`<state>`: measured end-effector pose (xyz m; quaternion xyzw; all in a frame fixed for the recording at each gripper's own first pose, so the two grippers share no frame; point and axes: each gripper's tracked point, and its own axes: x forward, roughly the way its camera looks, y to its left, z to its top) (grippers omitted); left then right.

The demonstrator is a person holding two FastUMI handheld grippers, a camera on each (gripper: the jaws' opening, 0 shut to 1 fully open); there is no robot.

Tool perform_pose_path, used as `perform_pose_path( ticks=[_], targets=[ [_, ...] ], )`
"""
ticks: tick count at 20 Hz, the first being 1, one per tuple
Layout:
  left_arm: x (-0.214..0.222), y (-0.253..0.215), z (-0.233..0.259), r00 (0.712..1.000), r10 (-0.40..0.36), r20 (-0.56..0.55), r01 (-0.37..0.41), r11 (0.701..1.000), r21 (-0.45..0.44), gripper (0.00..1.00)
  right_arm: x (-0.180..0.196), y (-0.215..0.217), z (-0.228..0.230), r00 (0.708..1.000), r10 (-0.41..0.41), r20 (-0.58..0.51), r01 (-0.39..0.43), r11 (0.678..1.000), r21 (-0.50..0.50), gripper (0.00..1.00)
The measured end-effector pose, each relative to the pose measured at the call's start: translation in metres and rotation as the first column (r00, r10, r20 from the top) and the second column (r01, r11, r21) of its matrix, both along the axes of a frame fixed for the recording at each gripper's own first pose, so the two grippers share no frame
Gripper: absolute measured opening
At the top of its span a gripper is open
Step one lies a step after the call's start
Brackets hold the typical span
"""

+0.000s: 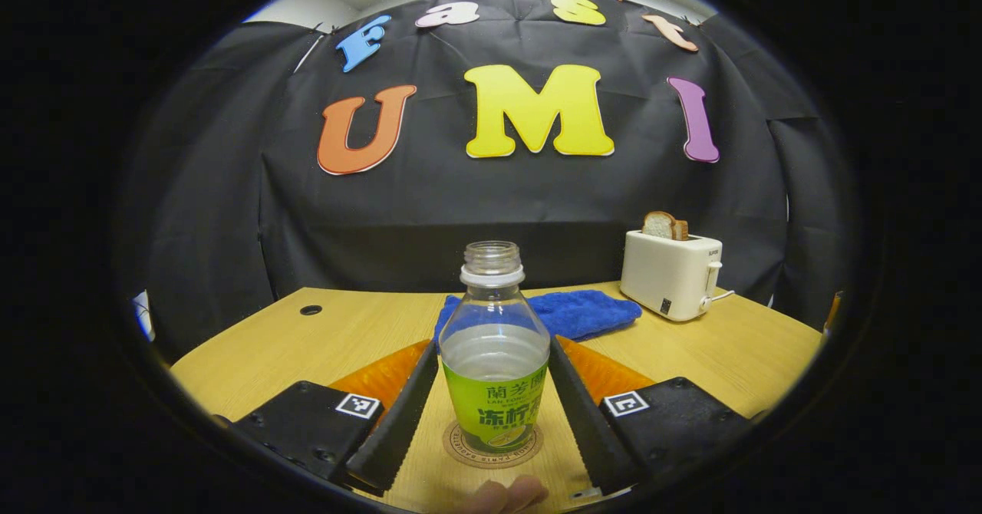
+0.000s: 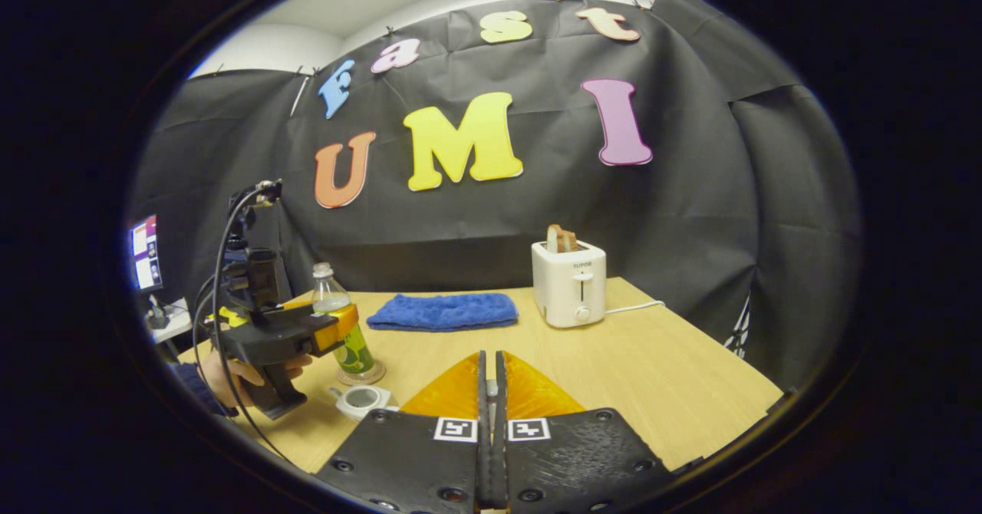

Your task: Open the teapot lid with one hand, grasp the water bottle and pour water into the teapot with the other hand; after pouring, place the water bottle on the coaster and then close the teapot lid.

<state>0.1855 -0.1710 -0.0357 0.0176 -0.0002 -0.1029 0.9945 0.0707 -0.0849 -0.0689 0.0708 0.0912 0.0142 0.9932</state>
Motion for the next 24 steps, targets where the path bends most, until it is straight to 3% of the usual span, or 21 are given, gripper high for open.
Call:
perform_pose_path(
  ticks=[12, 17, 24],
  targets=[
    [-0.046, 0.013, 0.006, 1.0, -0.017, 0.017, 0.018, 0.999, -0.05, 0.94, -0.004, 0.027, -0.002, 0.999, 0.035, -0.007, -0.035, 0.999, -0.024, 0.0],
    [-0.081, 0.048, -0.007, 0.998, 0.032, 0.048, -0.032, 0.999, 0.006, 0.95, -0.006, 0.066, -0.004, 0.994, 0.112, 0.002, -0.112, 0.993, -0.032, 0.0],
    [-0.123, 0.086, -0.029, 0.994, 0.1, 0.044, -0.099, 0.995, -0.014, 0.95, 0.01, 0.112, -0.009, 0.978, 0.209, 0.0, -0.209, 0.978, -0.016, 0.0]
  ],
)
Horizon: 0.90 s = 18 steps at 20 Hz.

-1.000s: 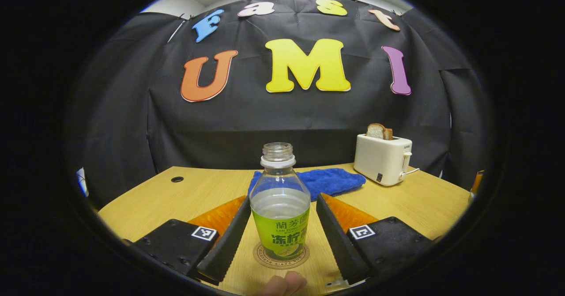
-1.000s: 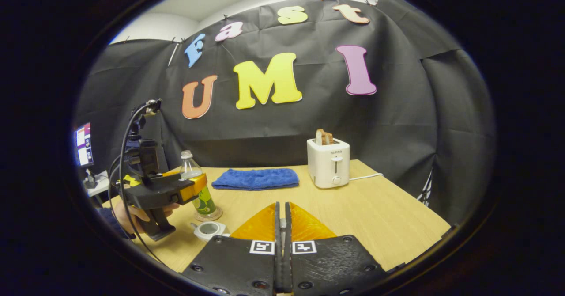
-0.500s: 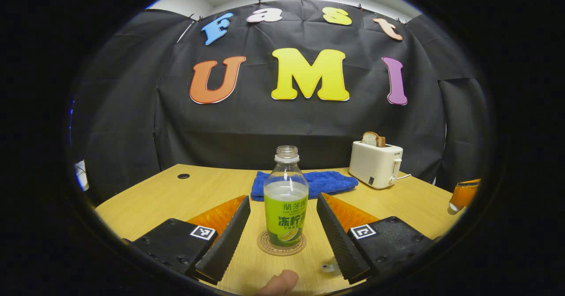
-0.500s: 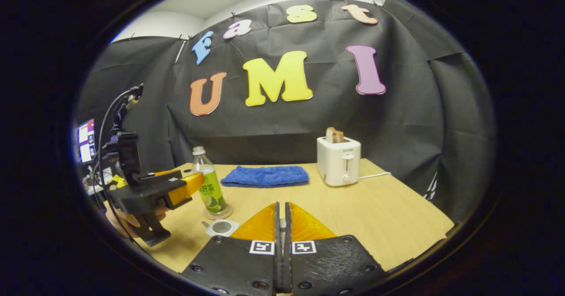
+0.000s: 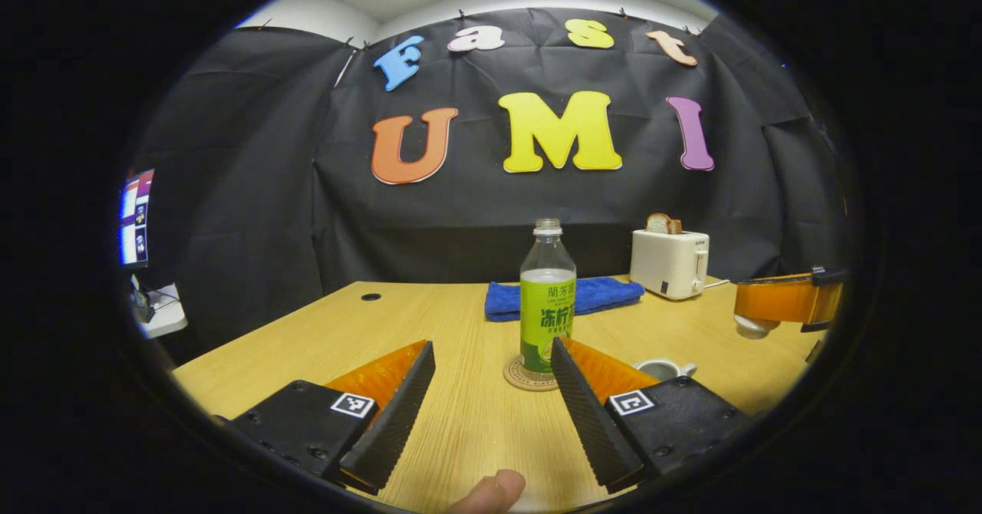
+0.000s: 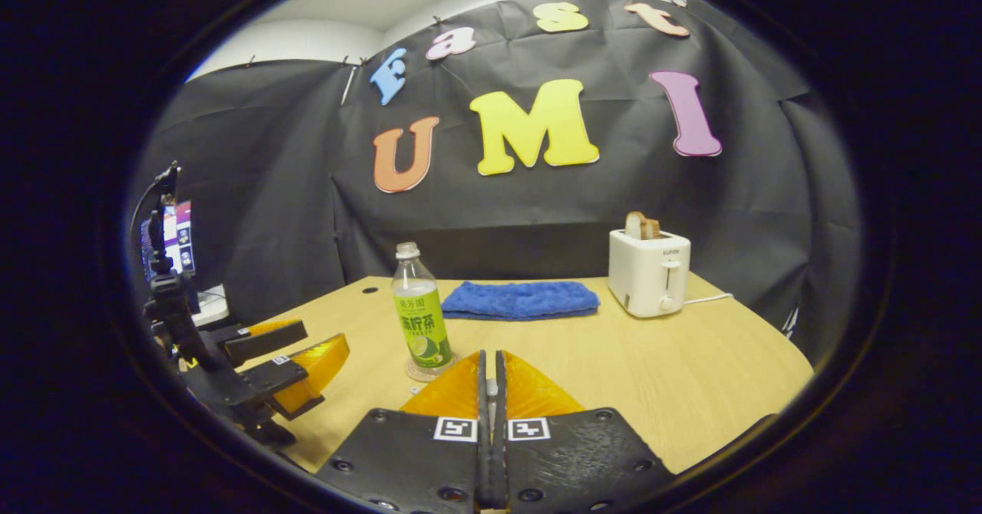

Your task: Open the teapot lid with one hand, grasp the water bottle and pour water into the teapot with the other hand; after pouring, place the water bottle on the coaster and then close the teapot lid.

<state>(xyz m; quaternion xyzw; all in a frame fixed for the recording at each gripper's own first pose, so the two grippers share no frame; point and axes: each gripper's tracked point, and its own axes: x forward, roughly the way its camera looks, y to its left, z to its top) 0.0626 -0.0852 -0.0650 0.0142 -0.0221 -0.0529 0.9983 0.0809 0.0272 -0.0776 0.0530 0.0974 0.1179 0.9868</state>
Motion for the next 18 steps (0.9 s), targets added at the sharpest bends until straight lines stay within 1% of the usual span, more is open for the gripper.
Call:
perform_pose_path(
  ticks=[2, 5, 7, 8, 9, 11, 13, 15, 18],
  targets=[
    [-0.005, 0.016, -0.001, 1.0, 0.028, 0.004, -0.028, 1.0, -0.014, 0.95, 0.01, 0.011, 0.002, 1.0, 0.024, 0.02, -0.024, 1.0, 0.009, 0.0],
    [-0.012, 0.026, -0.002, 1.0, 0.026, -0.001, -0.026, 0.999, -0.033, 0.95, 0.027, 0.024, -0.003, 0.999, 0.045, 0.029, -0.046, 0.999, 0.019, 0.0],
    [-0.015, 0.032, 0.0, 1.0, 0.018, 0.011, -0.018, 1.0, -0.026, 0.95, 0.033, 0.031, -0.01, 0.998, 0.055, 0.034, -0.055, 0.998, 0.003, 0.0],
    [-0.017, 0.037, -0.001, 1.0, 0.026, -0.011, -0.026, 1.0, -0.009, 0.95, 0.034, 0.035, -0.012, 0.997, 0.064, 0.046, -0.064, 0.998, -0.002, 0.0],
    [-0.018, 0.043, -0.004, 0.999, 0.038, -0.032, -0.039, 0.999, -0.011, 0.95, 0.036, 0.039, -0.014, 0.996, 0.07, 0.056, -0.069, 0.998, -0.012, 0.0],
    [-0.023, 0.041, 0.0, 0.999, 0.009, -0.054, -0.011, 0.999, -0.048, 0.95, 0.037, 0.044, -0.023, 0.995, 0.077, 0.064, -0.075, 0.997, -0.032, 0.0],
    [-0.025, 0.042, 0.002, 0.998, 0.0, -0.061, -0.004, 0.997, -0.072, 0.95, 0.038, 0.052, -0.033, 0.994, 0.091, 0.057, -0.089, 0.995, -0.045, 0.0],
    [-0.025, 0.041, -0.001, 0.997, -0.001, -0.076, -0.004, 0.998, -0.059, 0.95, 0.04, 0.054, -0.039, 0.995, 0.088, 0.054, -0.085, 0.995, -0.06, 0.0],
    [-0.027, 0.045, -0.001, 0.997, 0.008, -0.079, -0.012, 0.999, -0.049, 0.95, 0.044, 0.057, -0.044, 0.995, 0.085, 0.05, -0.082, 0.996, -0.046, 0.0]
  ],
)
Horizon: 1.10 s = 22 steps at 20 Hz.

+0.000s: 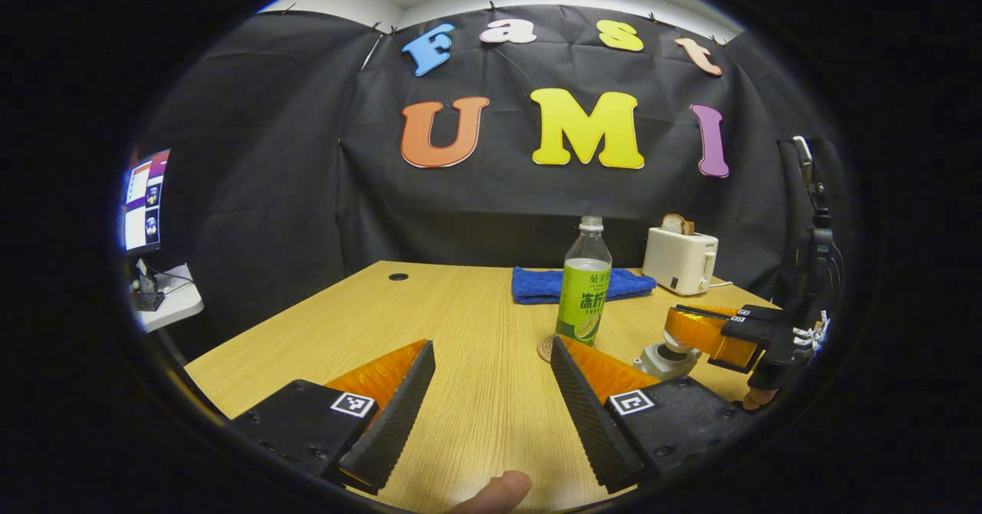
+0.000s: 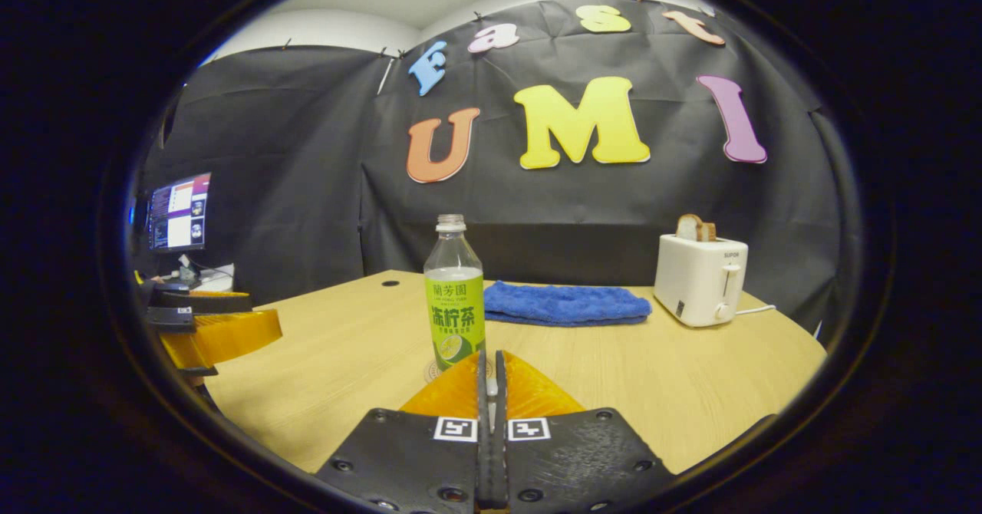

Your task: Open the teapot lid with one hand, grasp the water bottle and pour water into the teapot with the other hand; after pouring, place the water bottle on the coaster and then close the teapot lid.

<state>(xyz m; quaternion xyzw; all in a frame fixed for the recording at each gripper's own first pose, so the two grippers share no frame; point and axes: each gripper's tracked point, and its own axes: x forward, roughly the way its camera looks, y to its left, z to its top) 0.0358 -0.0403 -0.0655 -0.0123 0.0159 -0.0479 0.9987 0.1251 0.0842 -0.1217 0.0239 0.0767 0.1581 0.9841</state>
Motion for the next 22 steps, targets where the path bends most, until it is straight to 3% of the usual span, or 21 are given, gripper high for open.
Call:
perform_pose_path(
  ticks=[6, 17, 22],
  targets=[
    [-0.002, -0.007, -0.003, 1.0, -0.024, -0.013, 0.024, 1.0, 0.016, 0.95, 0.014, -0.005, -0.015, 0.999, -0.042, -0.019, 0.043, 0.998, 0.036, 0.01],
    [-0.001, -0.008, -0.006, 0.999, -0.042, -0.025, 0.042, 0.999, 0.012, 0.95, 0.005, -0.005, -0.029, 0.997, -0.067, -0.043, 0.067, 0.998, 0.014, 0.0],
    [-0.004, -0.013, -0.008, 0.997, -0.062, -0.038, 0.063, 0.998, 0.022, 0.95, 0.001, -0.008, -0.021, 0.997, -0.073, -0.04, 0.073, 0.997, 0.009, 0.13]
  ],
)
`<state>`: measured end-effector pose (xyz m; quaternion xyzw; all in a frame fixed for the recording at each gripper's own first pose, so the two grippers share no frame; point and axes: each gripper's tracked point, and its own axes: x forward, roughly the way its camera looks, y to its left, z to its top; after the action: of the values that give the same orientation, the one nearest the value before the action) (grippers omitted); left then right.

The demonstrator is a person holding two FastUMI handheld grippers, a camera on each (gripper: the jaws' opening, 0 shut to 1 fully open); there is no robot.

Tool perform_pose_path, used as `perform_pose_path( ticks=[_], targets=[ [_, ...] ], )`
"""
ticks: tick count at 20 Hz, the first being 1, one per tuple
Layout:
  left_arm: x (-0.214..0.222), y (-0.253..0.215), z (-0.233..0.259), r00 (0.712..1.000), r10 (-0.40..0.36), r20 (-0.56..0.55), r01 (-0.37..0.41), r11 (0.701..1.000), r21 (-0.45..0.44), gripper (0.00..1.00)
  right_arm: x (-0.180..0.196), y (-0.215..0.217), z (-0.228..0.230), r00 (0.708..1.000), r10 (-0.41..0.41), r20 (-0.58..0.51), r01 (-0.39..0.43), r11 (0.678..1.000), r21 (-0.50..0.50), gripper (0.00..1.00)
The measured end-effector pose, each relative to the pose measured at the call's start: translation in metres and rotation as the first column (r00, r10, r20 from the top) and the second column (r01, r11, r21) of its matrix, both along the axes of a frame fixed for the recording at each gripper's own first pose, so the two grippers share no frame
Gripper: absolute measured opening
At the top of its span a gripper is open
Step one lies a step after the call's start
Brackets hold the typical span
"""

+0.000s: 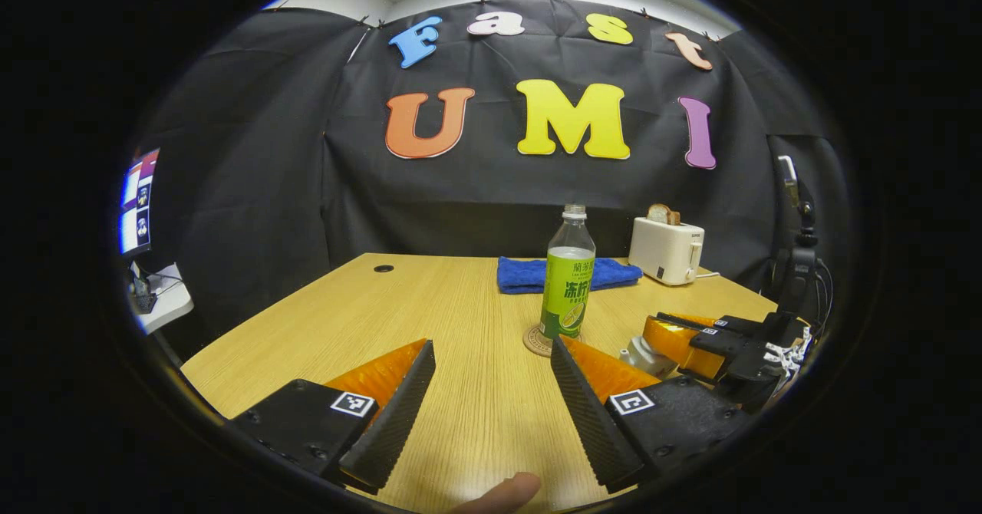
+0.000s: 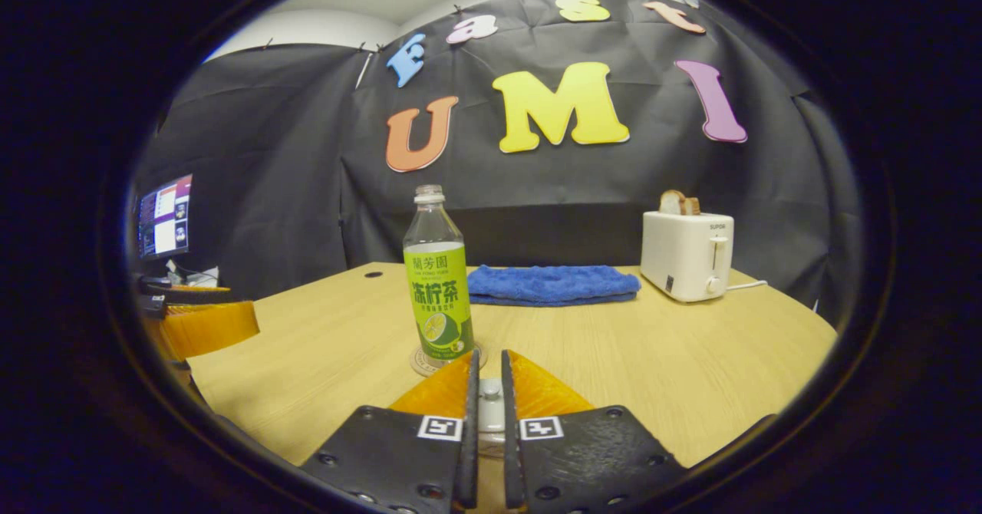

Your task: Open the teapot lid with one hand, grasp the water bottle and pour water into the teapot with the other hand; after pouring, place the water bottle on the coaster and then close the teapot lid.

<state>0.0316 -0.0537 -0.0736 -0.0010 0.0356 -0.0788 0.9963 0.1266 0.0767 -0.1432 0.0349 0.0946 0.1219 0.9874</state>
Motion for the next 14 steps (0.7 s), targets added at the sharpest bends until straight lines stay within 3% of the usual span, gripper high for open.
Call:
perform_pose_path(
  ticks=[1, 7, 9, 11, 14],
  targets=[
    [-0.001, -0.001, 0.001, 1.0, -0.004, 0.001, 0.004, 1.0, 0.007, 0.95, -0.002, -0.002, 0.007, 1.0, -0.008, 0.01, 0.008, 1.0, 0.001, 0.26],
    [-0.017, 0.0, 0.011, 0.999, -0.026, 0.027, 0.024, 0.997, 0.068, 0.95, -0.032, -0.019, 0.067, 0.996, -0.008, 0.09, 0.004, 0.999, 0.04, 0.58],
    [-0.022, 0.005, 0.023, 0.998, -0.005, 0.065, -0.001, 0.996, 0.093, 0.95, -0.044, -0.033, 0.081, 0.994, -0.035, 0.103, 0.03, 0.999, 0.045, 0.7],
    [-0.029, 0.003, 0.032, 0.996, -0.005, 0.086, -0.002, 0.997, 0.082, 0.95, -0.059, -0.043, 0.094, 0.993, -0.053, 0.102, 0.046, 0.997, 0.064, 0.77],
    [-0.038, 0.001, 0.04, 0.997, -0.003, 0.082, 0.0, 0.999, 0.042, 0.95, -0.085, -0.06, 0.121, 0.985, -0.077, 0.157, 0.065, 0.995, 0.082, 0.78]
  ],
)
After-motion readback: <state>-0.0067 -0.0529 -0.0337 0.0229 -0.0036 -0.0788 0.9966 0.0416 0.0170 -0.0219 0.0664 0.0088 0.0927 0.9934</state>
